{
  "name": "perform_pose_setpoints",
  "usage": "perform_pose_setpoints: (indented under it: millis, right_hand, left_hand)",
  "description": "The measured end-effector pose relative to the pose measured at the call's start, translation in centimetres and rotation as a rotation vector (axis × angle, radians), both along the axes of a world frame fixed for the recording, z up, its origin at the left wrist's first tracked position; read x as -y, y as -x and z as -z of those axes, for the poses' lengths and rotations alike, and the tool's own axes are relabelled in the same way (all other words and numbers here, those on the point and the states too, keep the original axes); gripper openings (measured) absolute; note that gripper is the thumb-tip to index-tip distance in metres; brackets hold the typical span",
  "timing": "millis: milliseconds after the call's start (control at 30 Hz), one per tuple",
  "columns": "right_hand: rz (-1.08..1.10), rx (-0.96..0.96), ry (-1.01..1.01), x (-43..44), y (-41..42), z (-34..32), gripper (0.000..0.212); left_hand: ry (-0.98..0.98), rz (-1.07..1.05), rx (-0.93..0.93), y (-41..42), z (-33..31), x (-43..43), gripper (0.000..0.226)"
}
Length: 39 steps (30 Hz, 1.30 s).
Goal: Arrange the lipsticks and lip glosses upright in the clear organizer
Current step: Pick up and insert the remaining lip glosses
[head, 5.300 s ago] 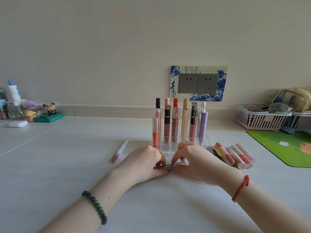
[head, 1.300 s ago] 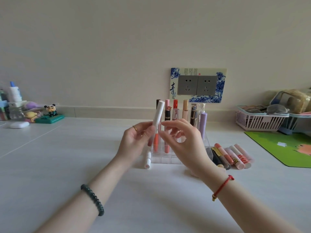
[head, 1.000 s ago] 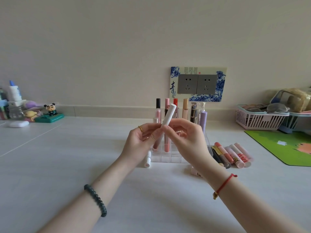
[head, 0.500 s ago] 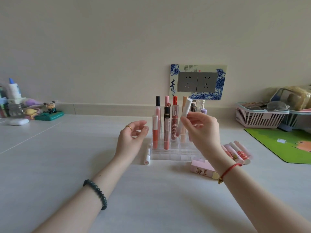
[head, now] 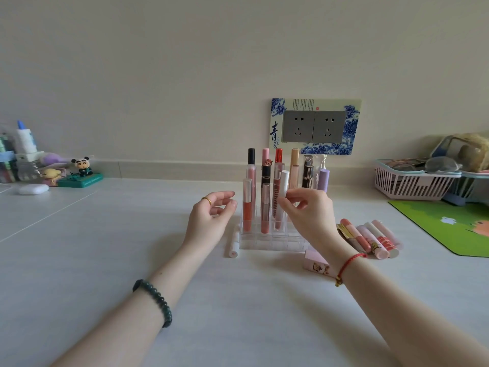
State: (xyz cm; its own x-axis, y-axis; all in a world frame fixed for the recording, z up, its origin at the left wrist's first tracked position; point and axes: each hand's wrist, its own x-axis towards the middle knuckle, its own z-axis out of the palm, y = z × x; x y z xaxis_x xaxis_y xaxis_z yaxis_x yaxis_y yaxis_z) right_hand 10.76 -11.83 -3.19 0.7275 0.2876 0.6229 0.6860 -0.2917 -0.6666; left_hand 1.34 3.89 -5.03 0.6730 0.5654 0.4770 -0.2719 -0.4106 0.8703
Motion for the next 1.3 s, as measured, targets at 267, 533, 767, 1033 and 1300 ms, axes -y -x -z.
perform_pose_setpoints:
  millis: [267,533,767,1033,1300]
  right_hand:
    - [-0.002,0.018,0.033,-0.1,0.0,0.3,0.011]
    - [0.013,0.023,0.055,-0.2,-0.1,0.6,0.012]
    - [0.014,0.024,0.082,0.1,-0.2,0.8,0.014]
    - [0.038,0.026,0.066,0.6,-0.3,0.8,0.018]
    - [0.049,0.022,0.078,0.8,-0.3,1.1,0.02]
  left_hand:
    - [-0.005,0.007,-0.012,0.1,-0.1,0.2,0.013]
    - [-0.128,-0.075,-0.055,-0.5,0.1,0.5,0.015]
    - [-0.246,-0.211,-0.06,-1.8,0.2,1.8,0.018]
    - [-0.273,-0.247,-0.06,-2.3,0.3,1.7,0.013]
    - [-0.271,-0.234,-0.068,-2.5,0.2,1.6,0.011]
